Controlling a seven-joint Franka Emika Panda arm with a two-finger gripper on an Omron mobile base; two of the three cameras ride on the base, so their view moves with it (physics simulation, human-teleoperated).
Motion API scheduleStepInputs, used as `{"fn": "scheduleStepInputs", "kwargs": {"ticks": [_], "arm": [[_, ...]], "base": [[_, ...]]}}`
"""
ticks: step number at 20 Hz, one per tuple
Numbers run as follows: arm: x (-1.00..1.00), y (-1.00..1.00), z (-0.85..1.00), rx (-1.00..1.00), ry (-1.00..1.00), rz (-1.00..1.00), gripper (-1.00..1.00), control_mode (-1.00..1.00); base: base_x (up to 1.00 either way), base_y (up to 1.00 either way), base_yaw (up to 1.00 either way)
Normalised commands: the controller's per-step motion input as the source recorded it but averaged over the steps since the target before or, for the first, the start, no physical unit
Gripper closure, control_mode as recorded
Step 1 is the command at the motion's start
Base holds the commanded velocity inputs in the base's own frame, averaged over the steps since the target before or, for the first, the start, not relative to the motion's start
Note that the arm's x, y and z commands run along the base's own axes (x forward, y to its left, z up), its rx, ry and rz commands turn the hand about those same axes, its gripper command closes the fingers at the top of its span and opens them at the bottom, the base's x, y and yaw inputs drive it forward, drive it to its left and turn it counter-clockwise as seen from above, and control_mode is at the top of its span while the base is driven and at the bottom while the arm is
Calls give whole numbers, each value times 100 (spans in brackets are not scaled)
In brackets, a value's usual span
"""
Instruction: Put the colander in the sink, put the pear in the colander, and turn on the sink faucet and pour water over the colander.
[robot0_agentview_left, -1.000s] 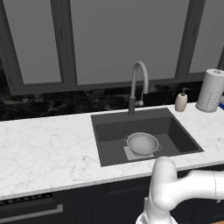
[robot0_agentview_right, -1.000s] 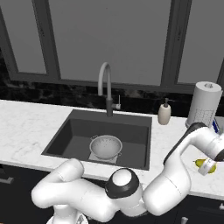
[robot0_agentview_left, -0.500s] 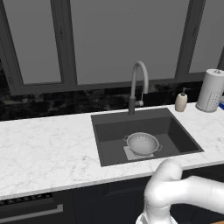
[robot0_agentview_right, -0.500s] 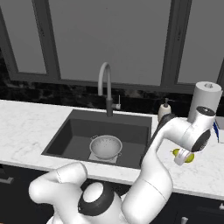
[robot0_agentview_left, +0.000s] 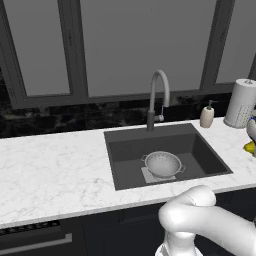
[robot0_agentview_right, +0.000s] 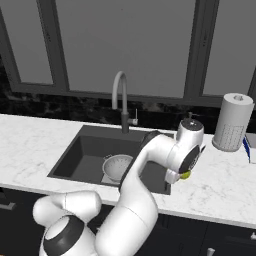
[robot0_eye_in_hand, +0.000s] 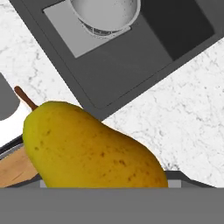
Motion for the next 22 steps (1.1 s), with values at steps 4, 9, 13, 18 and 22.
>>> {"fn": "scheduleStepInputs", "kwargs": {"ticks": [4, 9, 13, 18, 22], "arm": [[0, 52, 41, 2, 1, 13, 100, -100], [0, 17, 40, 0, 3, 26, 100, -100], [0, 13, 24, -2, 0, 35, 100, -100], [0, 23, 2, 0, 0, 36, 100, -100], [4, 43, 0, 0, 0, 25, 100, -100]], "base": [[0, 0, 0], [0, 0, 0], [0, 0, 0], [0, 0, 0], [0, 0, 0]]}}
